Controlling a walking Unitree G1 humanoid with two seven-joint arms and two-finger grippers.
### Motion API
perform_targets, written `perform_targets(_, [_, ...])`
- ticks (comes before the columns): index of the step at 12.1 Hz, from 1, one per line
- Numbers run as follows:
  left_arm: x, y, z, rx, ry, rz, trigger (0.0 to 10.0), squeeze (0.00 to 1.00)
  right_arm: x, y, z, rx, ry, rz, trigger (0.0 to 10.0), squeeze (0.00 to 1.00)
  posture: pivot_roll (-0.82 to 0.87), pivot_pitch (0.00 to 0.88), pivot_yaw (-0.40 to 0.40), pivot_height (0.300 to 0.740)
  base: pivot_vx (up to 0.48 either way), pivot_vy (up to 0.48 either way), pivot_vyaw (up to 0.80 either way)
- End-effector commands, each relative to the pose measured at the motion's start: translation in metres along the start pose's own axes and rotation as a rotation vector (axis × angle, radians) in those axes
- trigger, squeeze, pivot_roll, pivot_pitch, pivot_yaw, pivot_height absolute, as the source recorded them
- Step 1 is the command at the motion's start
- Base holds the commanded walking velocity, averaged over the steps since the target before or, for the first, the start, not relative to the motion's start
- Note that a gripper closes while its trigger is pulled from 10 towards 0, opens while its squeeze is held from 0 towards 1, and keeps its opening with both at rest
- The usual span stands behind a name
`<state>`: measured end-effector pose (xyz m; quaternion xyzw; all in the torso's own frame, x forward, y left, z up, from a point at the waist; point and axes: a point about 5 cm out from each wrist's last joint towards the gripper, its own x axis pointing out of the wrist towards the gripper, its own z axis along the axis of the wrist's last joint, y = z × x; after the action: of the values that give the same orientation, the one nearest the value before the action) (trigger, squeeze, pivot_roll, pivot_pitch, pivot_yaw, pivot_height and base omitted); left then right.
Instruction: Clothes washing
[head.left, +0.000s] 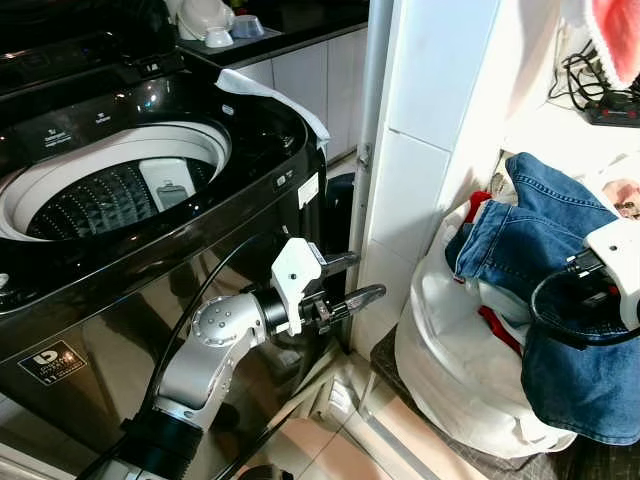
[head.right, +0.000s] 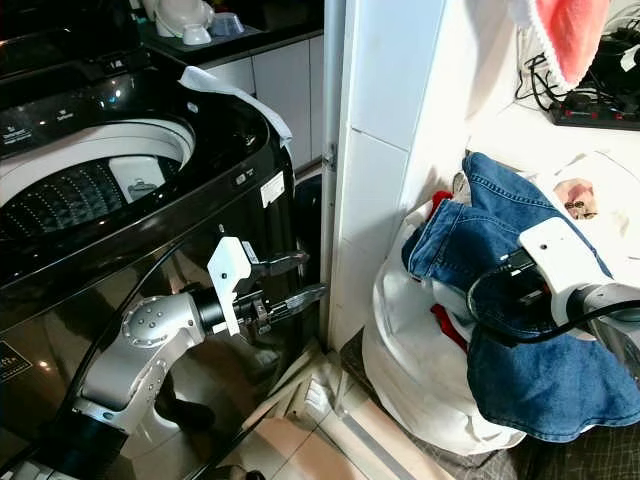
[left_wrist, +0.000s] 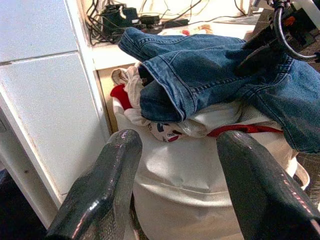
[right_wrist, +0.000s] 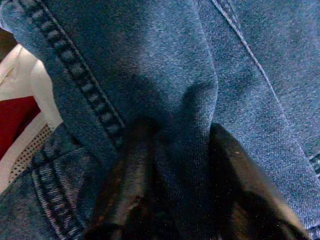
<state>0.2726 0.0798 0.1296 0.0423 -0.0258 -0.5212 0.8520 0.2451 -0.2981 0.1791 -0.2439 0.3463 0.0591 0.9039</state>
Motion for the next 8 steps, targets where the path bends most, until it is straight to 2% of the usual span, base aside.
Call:
perform_targets(1, [-0.0001, 0.0037, 0.0016, 0.011, 0.011, 0.004, 10.0, 0.00, -0.0013, -0.0052, 0.0007, 0.009, 0.001, -0.019, 0.0, 0.00, -0.01, 0.000, 0.053, 0.740, 0.000, 0.000, 0.00])
perform_targets(8, [0.0012, 0.0045, 0.0010, 0.019, 0.012, 0.020, 10.0, 0.00, -0.0013, -0.0103, 0.0022, 0.035, -0.019, -0.047, 0.0, 0.00, -0.01, 0.000, 0.053, 0.740, 0.000, 0.000, 0.00])
